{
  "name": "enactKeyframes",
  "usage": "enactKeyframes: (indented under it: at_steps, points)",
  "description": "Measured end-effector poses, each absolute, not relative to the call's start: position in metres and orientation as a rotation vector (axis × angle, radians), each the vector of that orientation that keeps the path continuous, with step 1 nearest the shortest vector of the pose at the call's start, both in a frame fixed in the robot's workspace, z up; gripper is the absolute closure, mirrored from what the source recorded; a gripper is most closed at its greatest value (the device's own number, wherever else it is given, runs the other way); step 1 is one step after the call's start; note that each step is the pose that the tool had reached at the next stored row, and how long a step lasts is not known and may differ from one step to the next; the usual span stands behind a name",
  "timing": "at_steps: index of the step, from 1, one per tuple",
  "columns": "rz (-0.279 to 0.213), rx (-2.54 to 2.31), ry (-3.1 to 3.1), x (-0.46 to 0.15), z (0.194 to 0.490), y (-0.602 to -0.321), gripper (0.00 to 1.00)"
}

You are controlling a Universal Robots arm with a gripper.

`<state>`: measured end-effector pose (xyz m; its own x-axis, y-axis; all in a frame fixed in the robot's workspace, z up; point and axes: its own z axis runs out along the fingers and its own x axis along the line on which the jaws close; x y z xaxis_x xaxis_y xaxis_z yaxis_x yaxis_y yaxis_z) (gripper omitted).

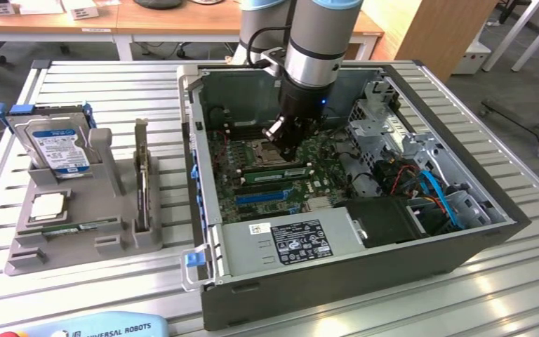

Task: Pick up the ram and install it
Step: 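Press down the ram until it locks into place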

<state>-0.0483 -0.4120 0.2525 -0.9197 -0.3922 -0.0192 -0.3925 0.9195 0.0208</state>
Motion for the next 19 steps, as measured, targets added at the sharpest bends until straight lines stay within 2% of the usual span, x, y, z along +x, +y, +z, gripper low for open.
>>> enactKeyframes:
  at_steps: [19]
  points:
    - [0.034,-0.201,3.117,-0.0489,0.2519,-0.412,0.9]
